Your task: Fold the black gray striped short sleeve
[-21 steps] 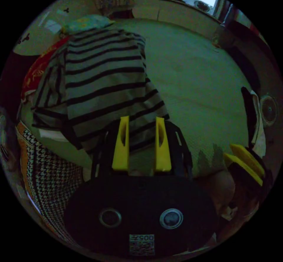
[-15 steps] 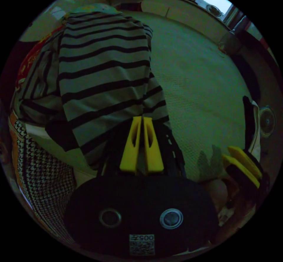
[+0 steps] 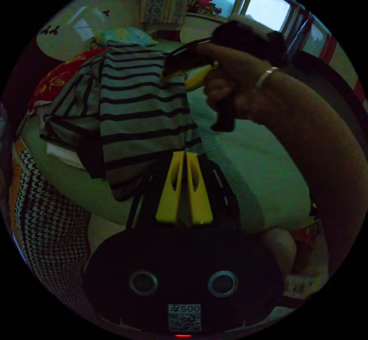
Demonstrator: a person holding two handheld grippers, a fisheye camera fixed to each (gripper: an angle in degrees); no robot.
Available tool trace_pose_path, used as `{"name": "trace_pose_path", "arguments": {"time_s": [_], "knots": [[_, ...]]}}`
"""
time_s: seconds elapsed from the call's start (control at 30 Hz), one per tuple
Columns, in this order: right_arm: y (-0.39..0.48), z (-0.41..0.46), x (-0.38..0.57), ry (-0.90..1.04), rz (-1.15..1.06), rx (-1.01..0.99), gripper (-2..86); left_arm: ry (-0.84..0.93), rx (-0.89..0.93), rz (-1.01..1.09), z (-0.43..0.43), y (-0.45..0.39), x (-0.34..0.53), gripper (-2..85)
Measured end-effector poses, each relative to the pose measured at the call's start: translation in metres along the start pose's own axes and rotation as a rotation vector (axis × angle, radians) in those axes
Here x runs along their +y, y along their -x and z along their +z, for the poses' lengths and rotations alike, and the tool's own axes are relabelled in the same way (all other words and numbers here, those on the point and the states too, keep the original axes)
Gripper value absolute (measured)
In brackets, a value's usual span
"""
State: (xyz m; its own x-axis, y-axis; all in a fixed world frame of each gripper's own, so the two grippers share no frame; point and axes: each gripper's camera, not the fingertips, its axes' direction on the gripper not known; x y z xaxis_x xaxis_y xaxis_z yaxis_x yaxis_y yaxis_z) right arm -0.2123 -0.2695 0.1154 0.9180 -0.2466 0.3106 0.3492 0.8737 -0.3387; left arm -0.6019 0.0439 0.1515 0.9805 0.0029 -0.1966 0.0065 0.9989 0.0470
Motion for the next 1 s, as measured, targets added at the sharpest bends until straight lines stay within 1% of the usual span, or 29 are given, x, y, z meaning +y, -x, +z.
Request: {"name": "trace_pose_path", "arguments": {"time_s": [0.07,0.1,0.17,0.23,0.3,0.37,0.43,0.5,0.53,0.57,0.67,0.77,0.83,0.9,1.0], "knots": [[0.006,-0.021,0.000,-0.072,-0.045,0.049,-0.1,-0.036,0.012,0.060,-0.004,0.009,0.005,1.3],[0.007,-0.028,0.000,-0.092,-0.053,0.065,-0.4,-0.069,0.021,0.105,-0.008,0.014,0.008,1.6],[0.004,-0.066,0.003,-0.193,-0.054,0.273,-1.4,-0.143,0.043,0.133,-0.017,0.024,0.014,2.0],[-0.007,-0.091,0.004,-0.241,-0.043,0.383,-1.6,-0.291,0.170,0.135,-0.033,0.040,0.024,3.1],[-0.025,-0.116,0.004,-0.263,0.020,0.400,-1.6,-0.356,0.218,0.128,-0.040,0.051,0.030,4.8],[-0.044,-0.150,0.006,-0.364,0.118,0.576,-1.6,-0.352,0.190,0.093,-0.040,0.060,0.032,4.7],[-0.061,-0.169,0.006,-0.410,0.163,0.672,-1.3,-0.346,0.160,0.074,-0.039,0.067,0.034,4.2],[-0.084,-0.181,0.006,-0.379,0.202,0.644,-0.2,-0.319,0.149,0.084,-0.036,0.067,0.032,4.0],[-0.102,-0.183,0.006,-0.287,0.266,0.590,1.9,-0.310,0.145,0.104,-0.033,0.065,0.032,3.9],[-0.115,-0.184,0.012,-0.245,0.305,0.551,3.5,-0.307,0.140,0.112,-0.032,0.064,0.031,4.0],[-0.123,-0.185,0.044,-0.325,0.250,0.472,5.7,-0.250,0.113,0.146,-0.018,0.058,0.021,4.1],[-0.124,-0.173,0.079,-0.350,0.175,0.388,6.8,-0.197,0.125,0.150,-0.005,0.051,0.003,4.7],[-0.125,-0.160,0.092,-0.324,0.135,0.361,7.9,-0.191,0.105,0.151,-0.001,0.045,-0.017,6.0],[-0.128,-0.148,0.099,-0.306,0.129,0.352,8.6,-0.224,0.109,0.152,0.002,0.043,-0.036,7.0],[-0.134,-0.135,0.102,-0.297,0.121,0.325,9.7,-0.216,0.055,0.164,0.018,0.045,-0.075,12.4]]}}
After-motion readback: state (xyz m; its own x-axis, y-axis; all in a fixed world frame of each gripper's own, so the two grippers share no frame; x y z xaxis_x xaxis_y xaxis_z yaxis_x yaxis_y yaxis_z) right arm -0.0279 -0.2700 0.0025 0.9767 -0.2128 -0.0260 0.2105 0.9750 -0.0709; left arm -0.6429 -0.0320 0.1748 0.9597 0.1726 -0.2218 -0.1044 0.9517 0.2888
